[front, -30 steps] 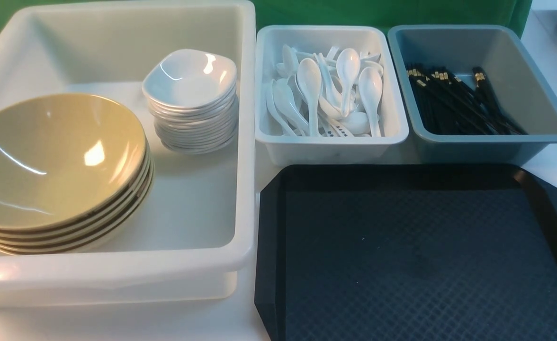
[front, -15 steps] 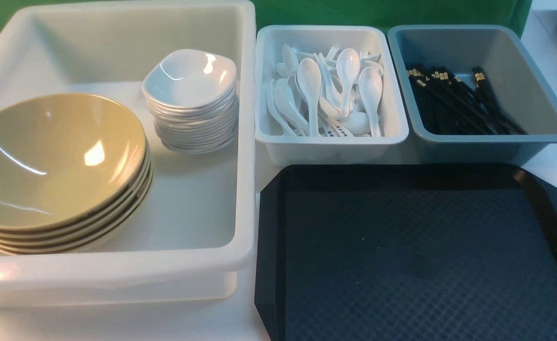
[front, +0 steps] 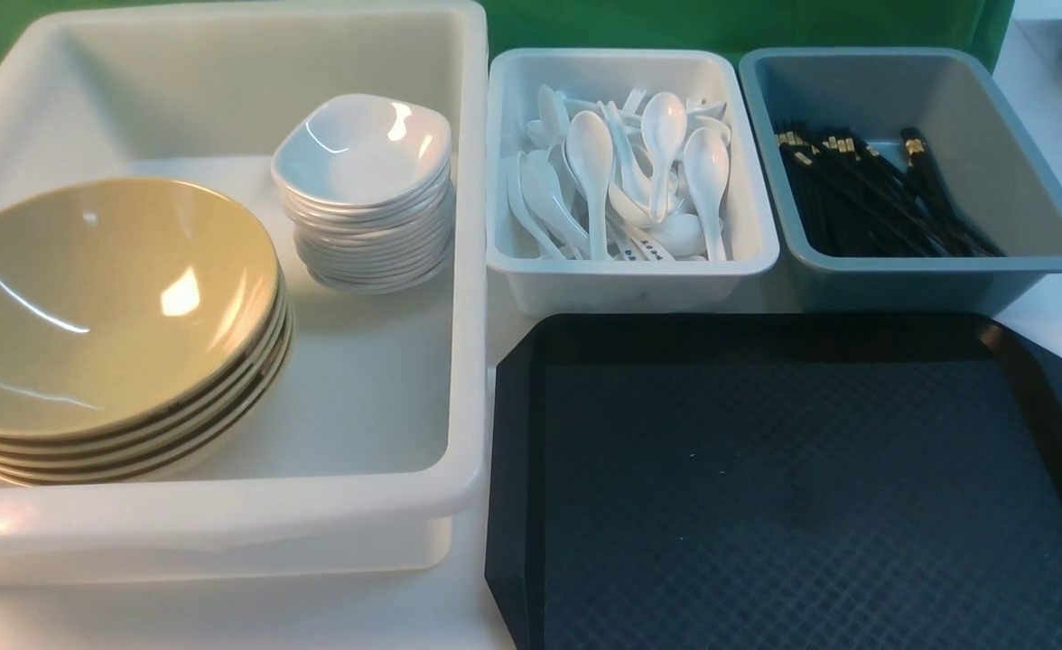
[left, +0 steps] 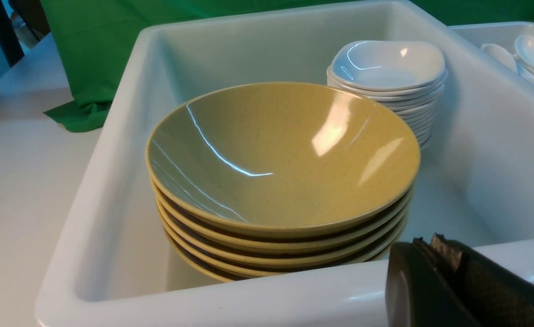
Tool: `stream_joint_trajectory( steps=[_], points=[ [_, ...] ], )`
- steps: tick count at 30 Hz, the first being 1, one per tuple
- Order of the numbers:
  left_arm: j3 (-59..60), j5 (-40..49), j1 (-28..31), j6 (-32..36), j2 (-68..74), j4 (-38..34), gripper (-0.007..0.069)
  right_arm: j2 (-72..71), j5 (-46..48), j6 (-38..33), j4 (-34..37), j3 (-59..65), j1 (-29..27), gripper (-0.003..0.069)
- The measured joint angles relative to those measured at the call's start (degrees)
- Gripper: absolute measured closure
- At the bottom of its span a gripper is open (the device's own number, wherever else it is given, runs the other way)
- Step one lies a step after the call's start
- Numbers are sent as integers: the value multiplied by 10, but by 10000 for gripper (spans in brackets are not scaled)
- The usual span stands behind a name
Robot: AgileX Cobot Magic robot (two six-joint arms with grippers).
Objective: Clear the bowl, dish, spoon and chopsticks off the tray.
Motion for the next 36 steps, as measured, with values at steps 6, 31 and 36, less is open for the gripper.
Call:
stream_joint_trajectory(
  steps=[6, 31, 36],
  points=[
    [0, 0, 0, 0, 0, 0, 636, 0, -1, 0, 0, 0, -12, 615],
    [0, 0, 0, 0, 0, -2, 636, 0, -2, 0, 0, 0, -12, 614],
    [0, 0, 0, 0, 0, -2, 636, 0, -2, 0, 0, 0, -12, 614]
  ],
)
